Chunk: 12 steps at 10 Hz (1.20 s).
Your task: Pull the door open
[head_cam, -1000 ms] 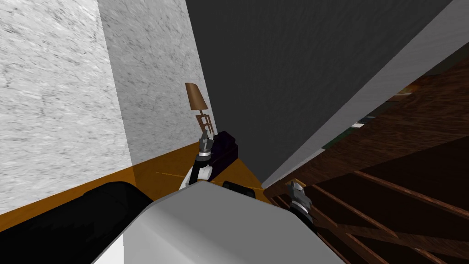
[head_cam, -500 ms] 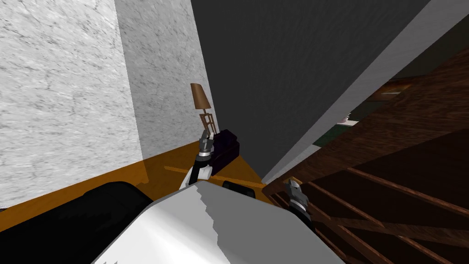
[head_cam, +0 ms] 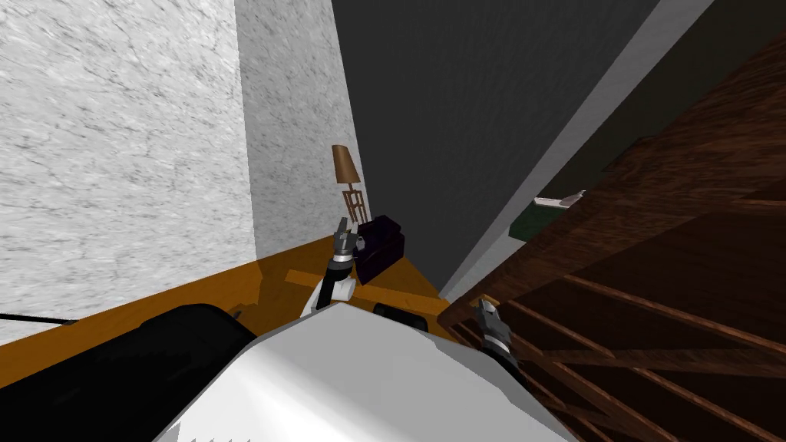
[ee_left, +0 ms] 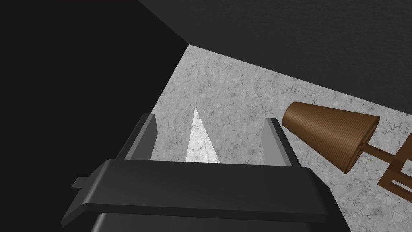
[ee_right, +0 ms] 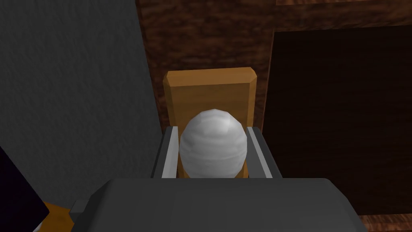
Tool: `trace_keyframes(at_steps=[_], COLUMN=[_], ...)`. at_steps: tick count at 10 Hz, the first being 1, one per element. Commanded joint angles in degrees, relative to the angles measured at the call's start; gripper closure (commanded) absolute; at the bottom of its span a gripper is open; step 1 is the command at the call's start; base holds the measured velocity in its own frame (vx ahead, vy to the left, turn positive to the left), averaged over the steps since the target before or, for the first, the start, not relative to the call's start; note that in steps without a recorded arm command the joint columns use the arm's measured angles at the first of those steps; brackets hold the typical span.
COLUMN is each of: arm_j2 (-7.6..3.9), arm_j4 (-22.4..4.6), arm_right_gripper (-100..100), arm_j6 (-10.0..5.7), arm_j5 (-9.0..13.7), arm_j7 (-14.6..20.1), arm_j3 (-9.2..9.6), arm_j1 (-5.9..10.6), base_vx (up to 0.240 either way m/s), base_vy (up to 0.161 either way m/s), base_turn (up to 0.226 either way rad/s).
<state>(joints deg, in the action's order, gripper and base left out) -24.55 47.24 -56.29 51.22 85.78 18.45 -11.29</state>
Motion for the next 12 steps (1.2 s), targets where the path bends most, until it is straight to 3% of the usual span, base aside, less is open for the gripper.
trace_keyframes(at_steps=[1, 7, 8, 9, 12], arm_j2=[-0.76, -3.32, -3.11, -3.68, -4.91], arm_j4=[0.7, 3.0, 3.2, 3.4, 3.4], arm_right_gripper=[100, 100, 100, 100, 100], arm_j6=[-0.60, -2.61, -2.03, -2.79, -4.53], arm_j5=[-0.8, -3.6, -3.3, -4.1, -5.4], arm_j7=[0.8, 3.6, 3.1, 4.0, 5.6], arm_j3=[1.52, 6.63, 6.05, 7.48, 9.49], arm_j1=[-0.53, -2.31, -2.23, -2.91, -3.64], base_vx=[-0.176, -0.262, -0.130, -0.143, -0.222], base_vy=[-0.007, -0.010, 0.003, -0.019, -0.027], base_turn=[0.079, 0.064, 0.013, 0.083, 0.093])
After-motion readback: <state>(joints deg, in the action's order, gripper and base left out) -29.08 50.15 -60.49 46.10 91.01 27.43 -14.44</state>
